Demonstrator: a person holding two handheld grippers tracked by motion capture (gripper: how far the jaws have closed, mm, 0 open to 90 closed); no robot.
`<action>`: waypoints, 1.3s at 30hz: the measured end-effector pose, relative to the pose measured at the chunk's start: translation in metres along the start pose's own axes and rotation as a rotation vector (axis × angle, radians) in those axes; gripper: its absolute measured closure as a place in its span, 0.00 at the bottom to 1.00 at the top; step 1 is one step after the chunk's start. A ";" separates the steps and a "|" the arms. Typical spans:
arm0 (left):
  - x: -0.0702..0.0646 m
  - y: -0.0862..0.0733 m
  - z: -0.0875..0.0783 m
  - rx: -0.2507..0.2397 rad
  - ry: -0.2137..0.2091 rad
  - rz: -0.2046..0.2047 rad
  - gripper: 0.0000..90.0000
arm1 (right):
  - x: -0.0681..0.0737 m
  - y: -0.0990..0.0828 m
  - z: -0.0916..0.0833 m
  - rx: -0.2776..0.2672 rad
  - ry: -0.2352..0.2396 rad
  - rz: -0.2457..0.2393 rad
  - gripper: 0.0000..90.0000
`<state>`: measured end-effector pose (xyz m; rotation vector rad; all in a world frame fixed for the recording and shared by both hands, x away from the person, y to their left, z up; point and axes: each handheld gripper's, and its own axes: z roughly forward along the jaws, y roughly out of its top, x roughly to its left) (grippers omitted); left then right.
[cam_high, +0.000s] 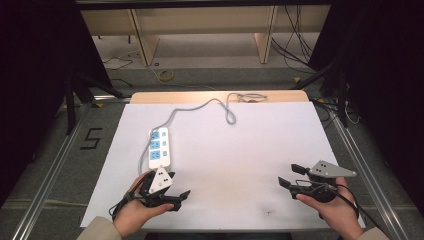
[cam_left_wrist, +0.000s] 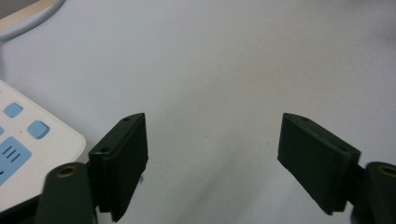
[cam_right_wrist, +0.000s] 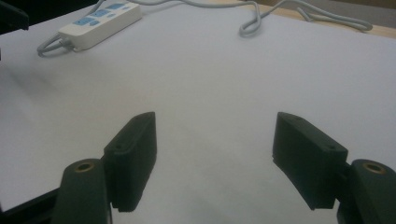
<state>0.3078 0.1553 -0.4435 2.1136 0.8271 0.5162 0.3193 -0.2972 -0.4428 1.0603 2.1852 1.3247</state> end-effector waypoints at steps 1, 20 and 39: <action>0.000 0.000 0.000 0.000 0.000 0.000 0.36 | 0.000 0.000 0.000 0.000 -0.001 0.001 0.35; 0.016 0.012 -0.015 -0.027 0.090 -0.084 1.00 | 0.001 0.000 -0.001 0.006 -0.004 0.005 0.35; 0.037 0.018 -0.011 -0.004 0.140 -0.129 1.00 | 0.002 0.000 0.002 0.016 -0.003 0.003 0.35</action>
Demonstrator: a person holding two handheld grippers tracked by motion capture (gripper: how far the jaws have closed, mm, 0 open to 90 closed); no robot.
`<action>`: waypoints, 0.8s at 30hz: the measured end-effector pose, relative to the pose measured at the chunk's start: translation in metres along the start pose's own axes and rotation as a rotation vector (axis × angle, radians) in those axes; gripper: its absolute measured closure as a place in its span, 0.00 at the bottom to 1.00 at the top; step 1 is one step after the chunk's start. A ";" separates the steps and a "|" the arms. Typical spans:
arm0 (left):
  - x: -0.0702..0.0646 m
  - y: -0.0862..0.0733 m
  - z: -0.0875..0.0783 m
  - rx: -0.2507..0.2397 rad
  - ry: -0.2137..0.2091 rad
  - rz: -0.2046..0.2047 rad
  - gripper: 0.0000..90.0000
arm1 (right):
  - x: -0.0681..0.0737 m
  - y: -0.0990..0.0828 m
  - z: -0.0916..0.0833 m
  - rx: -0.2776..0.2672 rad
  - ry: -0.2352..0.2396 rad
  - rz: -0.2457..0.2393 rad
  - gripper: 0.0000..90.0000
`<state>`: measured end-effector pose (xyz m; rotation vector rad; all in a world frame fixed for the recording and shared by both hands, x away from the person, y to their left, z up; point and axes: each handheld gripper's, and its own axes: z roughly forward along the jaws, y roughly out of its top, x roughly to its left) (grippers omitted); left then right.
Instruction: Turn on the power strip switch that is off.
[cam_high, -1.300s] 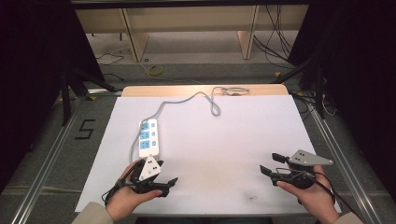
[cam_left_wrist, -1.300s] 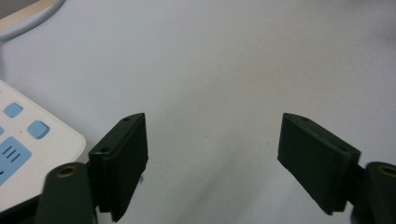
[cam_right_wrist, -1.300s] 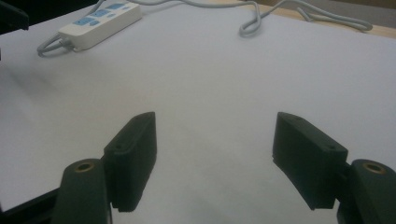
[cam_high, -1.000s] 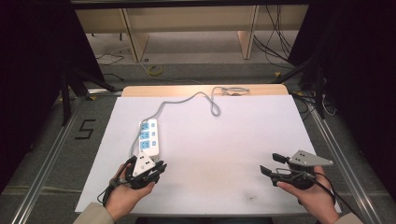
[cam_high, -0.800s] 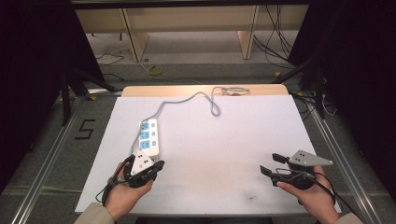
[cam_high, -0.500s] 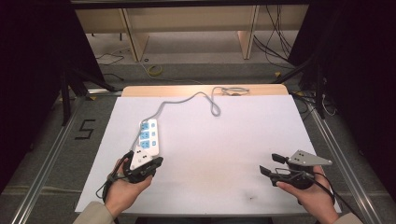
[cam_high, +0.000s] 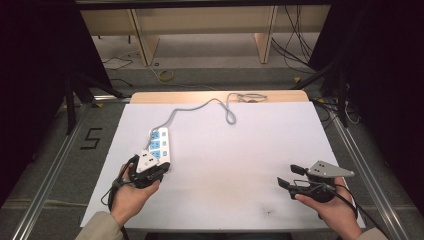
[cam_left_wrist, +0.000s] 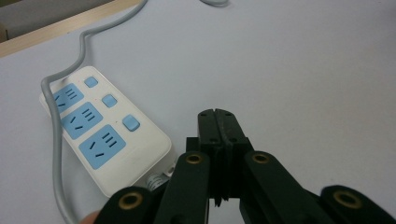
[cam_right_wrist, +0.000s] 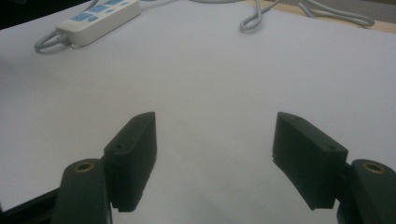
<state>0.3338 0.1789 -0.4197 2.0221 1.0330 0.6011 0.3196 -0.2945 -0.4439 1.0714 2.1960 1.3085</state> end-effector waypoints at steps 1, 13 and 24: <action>0.001 0.000 0.000 0.001 0.000 -0.003 1.00 | 0.000 0.000 0.000 0.000 0.000 0.000 0.35; 0.012 0.001 0.001 0.006 0.016 -0.005 1.00 | 0.000 0.000 0.001 0.005 0.005 -0.003 0.35; 0.022 0.003 0.002 0.015 0.031 0.006 1.00 | 0.002 0.000 0.004 0.015 0.009 -0.011 0.34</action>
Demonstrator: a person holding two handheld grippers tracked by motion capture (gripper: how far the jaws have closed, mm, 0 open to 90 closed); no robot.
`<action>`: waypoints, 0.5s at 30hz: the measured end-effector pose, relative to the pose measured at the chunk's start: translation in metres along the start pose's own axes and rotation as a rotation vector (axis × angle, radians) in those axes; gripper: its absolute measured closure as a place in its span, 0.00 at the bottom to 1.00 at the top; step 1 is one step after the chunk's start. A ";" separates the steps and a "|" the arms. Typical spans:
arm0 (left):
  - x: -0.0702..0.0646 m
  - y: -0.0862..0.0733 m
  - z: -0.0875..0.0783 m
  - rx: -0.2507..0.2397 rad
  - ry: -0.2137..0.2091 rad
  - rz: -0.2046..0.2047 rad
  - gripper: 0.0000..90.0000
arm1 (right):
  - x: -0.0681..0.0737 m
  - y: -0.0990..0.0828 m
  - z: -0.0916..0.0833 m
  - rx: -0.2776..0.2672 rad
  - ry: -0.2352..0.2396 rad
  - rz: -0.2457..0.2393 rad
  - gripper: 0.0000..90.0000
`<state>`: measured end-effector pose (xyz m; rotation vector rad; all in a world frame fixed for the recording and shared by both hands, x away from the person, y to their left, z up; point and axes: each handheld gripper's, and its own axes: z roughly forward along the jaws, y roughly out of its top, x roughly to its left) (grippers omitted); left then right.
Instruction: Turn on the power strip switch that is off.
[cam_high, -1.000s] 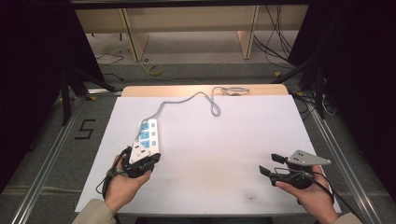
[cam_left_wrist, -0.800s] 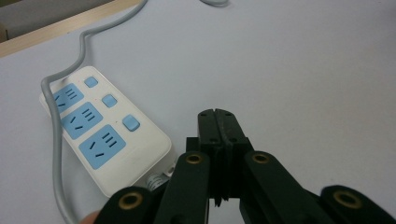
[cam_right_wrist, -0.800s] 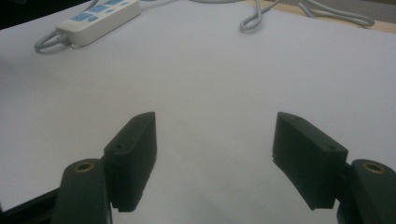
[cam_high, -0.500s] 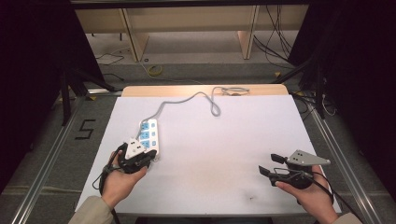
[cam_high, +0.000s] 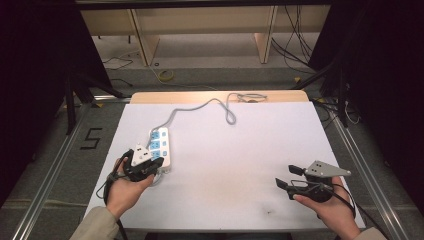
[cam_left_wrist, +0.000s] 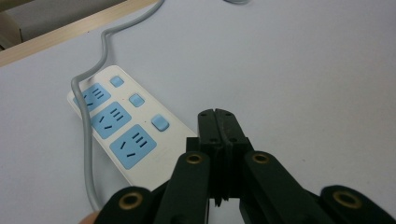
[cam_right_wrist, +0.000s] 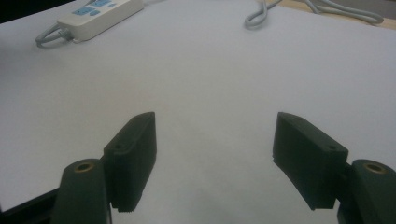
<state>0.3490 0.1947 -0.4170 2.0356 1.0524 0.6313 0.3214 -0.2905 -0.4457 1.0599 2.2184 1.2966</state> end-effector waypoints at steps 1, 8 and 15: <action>0.000 0.000 0.000 0.001 0.003 -0.003 1.00 | 0.000 0.000 0.000 0.000 -0.001 -0.001 0.34; 0.005 0.003 0.003 0.014 0.018 -0.007 1.00 | 0.000 0.000 0.000 0.001 -0.004 0.000 0.34; 0.011 0.008 0.007 0.034 0.034 -0.019 1.00 | 0.000 0.000 0.000 0.001 -0.006 -0.001 0.34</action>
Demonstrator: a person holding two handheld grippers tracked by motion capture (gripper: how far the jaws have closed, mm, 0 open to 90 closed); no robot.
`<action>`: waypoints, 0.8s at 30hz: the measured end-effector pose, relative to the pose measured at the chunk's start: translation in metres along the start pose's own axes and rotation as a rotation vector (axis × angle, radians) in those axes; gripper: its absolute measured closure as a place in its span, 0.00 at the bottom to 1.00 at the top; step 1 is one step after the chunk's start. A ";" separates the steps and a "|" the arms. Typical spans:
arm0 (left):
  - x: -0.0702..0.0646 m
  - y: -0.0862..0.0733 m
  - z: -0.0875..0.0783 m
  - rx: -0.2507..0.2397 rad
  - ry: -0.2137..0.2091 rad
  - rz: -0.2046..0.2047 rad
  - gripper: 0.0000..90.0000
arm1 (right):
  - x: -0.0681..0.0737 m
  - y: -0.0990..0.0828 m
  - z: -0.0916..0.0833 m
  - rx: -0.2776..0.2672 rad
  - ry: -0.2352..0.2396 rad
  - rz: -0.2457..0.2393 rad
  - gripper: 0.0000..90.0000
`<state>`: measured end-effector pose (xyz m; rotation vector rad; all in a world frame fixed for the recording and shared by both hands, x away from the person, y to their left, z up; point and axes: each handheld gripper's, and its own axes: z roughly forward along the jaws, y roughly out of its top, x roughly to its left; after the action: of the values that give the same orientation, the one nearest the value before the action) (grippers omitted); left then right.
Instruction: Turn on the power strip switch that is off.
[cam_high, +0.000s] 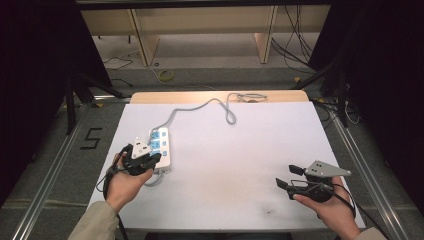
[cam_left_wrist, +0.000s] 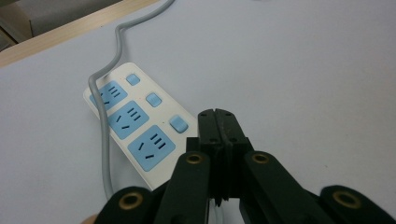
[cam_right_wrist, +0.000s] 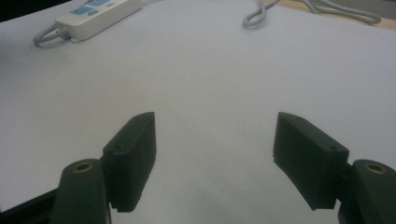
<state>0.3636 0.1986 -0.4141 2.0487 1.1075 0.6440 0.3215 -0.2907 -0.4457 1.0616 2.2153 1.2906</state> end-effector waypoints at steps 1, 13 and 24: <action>0.001 0.001 0.001 0.005 0.000 0.002 1.00 | 0.000 0.000 0.000 0.000 -0.001 0.000 0.34; 0.006 0.004 0.006 0.032 0.016 -0.012 1.00 | 0.000 0.000 0.000 -0.001 -0.003 -0.001 0.34; 0.012 0.008 0.011 0.065 0.012 -0.022 1.00 | 0.000 0.000 0.000 -0.003 -0.002 0.001 0.34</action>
<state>0.3817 0.2015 -0.4135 2.0867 1.1700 0.6172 0.3216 -0.2908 -0.4455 1.0626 2.2110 1.2915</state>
